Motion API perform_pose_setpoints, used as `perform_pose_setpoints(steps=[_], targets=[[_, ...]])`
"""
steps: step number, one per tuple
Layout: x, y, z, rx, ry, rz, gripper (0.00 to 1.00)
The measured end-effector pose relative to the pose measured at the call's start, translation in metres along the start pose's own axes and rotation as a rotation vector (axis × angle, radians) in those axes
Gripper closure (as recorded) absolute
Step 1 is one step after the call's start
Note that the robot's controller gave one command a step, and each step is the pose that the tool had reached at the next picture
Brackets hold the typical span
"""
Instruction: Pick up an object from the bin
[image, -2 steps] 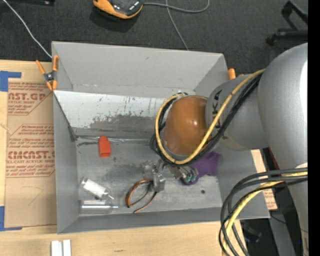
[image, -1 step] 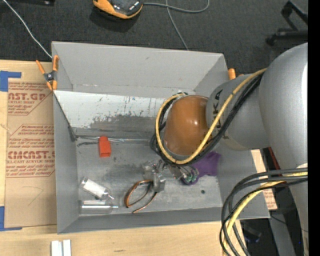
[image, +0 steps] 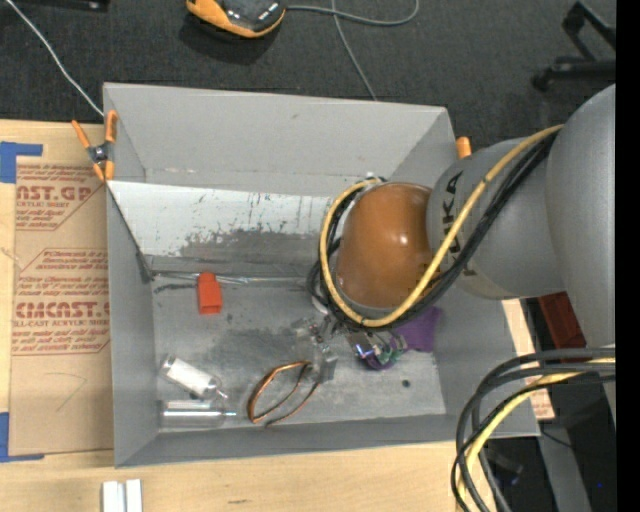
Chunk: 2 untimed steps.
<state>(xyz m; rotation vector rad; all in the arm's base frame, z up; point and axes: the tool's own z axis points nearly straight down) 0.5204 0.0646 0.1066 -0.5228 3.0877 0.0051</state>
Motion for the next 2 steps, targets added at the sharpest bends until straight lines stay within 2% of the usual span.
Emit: perform_pose_setpoints(steps=[1, 2], targets=[[0.000, 0.008, -0.083, -0.001, 0.004, -0.171, 1.00], [-0.013, -0.008, -0.101, 0.000, -0.003, -0.080, 1.00]])
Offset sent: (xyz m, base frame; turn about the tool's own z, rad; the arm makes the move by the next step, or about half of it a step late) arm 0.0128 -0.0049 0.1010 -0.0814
